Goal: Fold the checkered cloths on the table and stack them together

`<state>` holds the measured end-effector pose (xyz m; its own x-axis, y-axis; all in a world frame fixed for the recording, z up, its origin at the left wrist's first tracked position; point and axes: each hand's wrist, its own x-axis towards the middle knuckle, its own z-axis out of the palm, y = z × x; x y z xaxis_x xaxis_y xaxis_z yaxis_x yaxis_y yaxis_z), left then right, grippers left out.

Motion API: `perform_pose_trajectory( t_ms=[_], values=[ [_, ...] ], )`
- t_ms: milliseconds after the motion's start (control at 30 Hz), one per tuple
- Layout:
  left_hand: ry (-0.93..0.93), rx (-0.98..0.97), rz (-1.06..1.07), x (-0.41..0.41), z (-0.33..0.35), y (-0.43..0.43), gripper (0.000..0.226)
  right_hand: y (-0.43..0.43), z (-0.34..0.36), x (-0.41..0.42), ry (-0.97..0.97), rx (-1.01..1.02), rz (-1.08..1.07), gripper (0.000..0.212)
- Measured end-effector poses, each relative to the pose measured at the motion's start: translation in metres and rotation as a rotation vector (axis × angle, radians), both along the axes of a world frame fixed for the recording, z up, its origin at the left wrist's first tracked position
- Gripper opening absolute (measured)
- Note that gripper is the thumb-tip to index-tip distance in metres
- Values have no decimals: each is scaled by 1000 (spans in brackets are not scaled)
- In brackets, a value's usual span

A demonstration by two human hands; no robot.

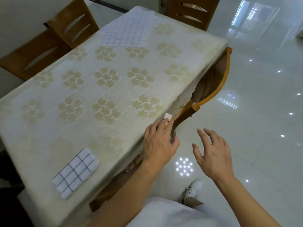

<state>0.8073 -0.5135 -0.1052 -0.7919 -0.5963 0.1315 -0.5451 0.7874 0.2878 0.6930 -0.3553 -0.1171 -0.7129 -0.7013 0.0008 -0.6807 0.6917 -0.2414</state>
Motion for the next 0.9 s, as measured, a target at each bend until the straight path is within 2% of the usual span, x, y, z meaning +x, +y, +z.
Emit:
perform_pose_trajectory(
  t_ms=[400, 533, 633, 900],
  values=[
    [21, -60, -79, -165, 3, 76, 53, 65, 9, -172, 24, -56, 1, 58],
    [-16, -61, -94, -208, 4, 82, 54, 71, 6, -211, 23, -60, -5, 56],
    [17, -65, -113, -237, 3, 81, 52, 71, 3, -238, 22, -68, -12, 50],
    [52, -79, -131, -339, -9, 55, 49, 43, -4, -338, 45, -43, 9, 50]
  ],
)
